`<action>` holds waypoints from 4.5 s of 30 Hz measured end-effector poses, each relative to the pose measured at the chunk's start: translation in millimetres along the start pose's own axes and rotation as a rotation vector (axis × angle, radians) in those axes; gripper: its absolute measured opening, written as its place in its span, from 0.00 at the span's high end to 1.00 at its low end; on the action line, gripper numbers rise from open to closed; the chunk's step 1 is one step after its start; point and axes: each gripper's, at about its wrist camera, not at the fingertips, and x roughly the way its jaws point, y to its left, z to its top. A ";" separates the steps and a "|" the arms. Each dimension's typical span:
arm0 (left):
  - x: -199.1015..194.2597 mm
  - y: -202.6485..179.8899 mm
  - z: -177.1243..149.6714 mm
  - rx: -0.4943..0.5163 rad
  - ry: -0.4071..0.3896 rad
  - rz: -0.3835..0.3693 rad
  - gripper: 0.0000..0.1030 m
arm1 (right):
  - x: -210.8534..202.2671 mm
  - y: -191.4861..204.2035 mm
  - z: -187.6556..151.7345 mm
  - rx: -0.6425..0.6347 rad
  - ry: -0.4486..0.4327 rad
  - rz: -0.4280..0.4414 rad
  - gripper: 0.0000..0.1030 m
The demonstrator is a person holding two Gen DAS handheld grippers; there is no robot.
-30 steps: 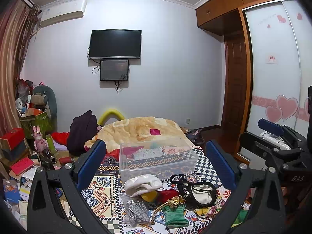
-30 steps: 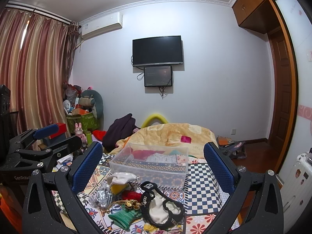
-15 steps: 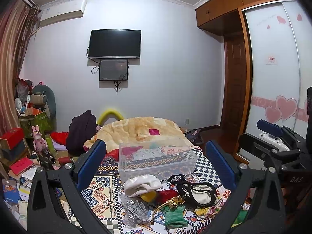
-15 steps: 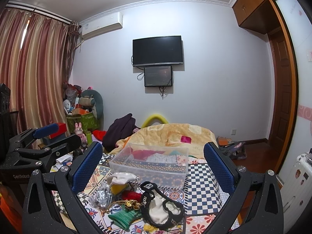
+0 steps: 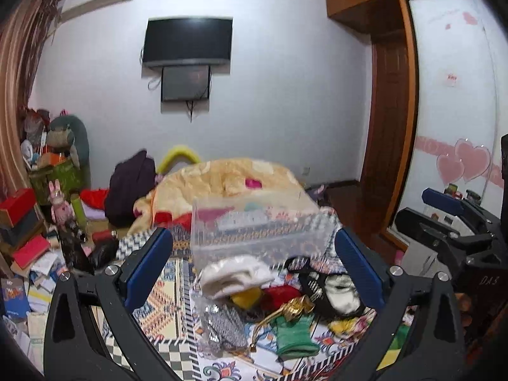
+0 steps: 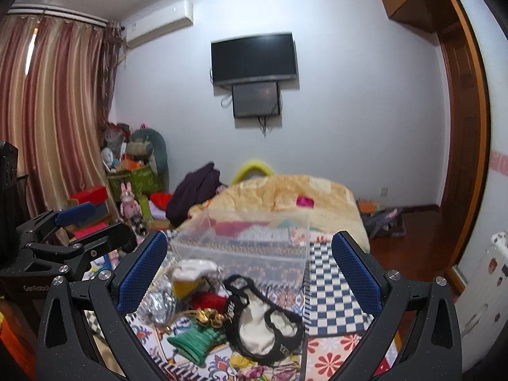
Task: Organize soft objects
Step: 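Grasp the white cloth with the left tool while the right tool grasps the black strap bag, then lift the white cloth with the left tool while the right tool carries the black bag toward the box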
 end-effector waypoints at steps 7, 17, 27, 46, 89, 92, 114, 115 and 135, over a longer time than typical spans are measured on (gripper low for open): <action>46.1 16.7 -29.6 -0.027 0.175 0.016 0.00 | 37.3 -9.2 -27.4 0.040 0.161 0.033 0.00; 99.2 22.6 -53.3 -0.042 0.272 0.001 0.00 | 72.9 -9.5 -53.8 0.076 0.306 0.091 0.07; 131.3 22.1 -60.2 -0.069 0.313 -0.042 0.31 | 104.9 -13.8 -66.6 0.170 0.418 0.202 0.49; 100.7 37.2 -44.6 -0.136 0.235 -0.082 0.81 | 79.9 -27.7 -40.6 0.174 0.276 0.162 0.89; 97.7 52.8 8.0 -0.138 0.232 -0.145 0.97 | 79.5 -26.4 36.0 0.076 0.041 0.145 0.90; 95.8 56.1 27.4 -0.134 0.187 -0.137 0.97 | 81.1 -25.0 45.9 0.062 0.015 0.145 0.90; 143.3 71.6 -12.1 -0.094 0.356 -0.121 0.40 | 179.0 -20.1 12.2 0.019 0.263 0.159 0.90; 144.2 71.7 -17.2 -0.094 0.367 -0.125 0.34 | 181.8 -19.9 12.3 0.016 0.275 0.160 0.90; 145.6 68.7 -29.5 -0.093 0.396 -0.149 0.88 | 206.2 -1.4 -4.4 -0.018 0.466 0.249 0.86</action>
